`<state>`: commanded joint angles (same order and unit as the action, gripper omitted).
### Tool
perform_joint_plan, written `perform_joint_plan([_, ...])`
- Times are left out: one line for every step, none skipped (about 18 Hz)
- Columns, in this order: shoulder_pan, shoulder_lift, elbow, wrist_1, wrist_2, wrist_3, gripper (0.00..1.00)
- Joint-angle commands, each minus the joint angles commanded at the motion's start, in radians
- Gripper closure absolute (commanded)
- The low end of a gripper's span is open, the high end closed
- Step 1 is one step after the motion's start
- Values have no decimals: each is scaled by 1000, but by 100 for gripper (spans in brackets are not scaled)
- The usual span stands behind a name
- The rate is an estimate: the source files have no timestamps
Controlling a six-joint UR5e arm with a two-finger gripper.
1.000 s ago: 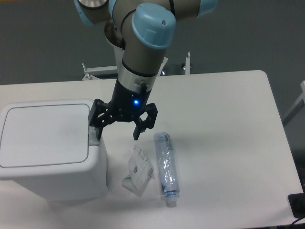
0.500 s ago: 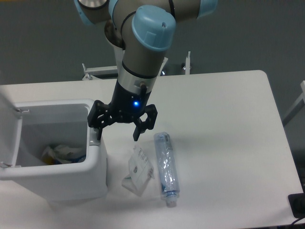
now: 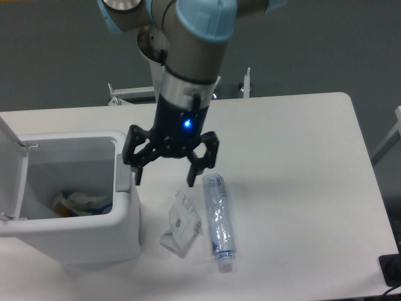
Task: Open the trash can
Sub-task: 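Lift the gripper up away from the opened trash can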
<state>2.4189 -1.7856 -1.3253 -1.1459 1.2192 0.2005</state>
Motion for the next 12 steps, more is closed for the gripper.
perform_joint_plan([8, 8, -11, -5, 56, 44, 0])
perform_joint_plan([22, 12, -24, -17, 121, 87, 0])
perform_joint_plan([29, 14, -37, -21, 156, 115, 0])
perform_joint_plan([32, 17, -49, -32, 177, 132, 0])
perform_joint_plan([63, 40, -67, -67, 192, 161, 0])
perform_joint_plan([95, 54, -80, -96, 201, 207, 0])
perform_joint_plan([106, 64, -92, -121, 215, 279, 0])
perform_joint_plan([115, 80, -107, -142, 236, 363, 0])
perform_joint_plan([127, 89, -129, -147, 256, 446, 0])
perform_joint_plan([141, 97, -149, -143, 276, 508, 0])
perform_joint_plan([158, 101, -164, -143, 295, 549, 0])
perform_joint_plan([164, 103, -167, -141, 296, 551, 0])
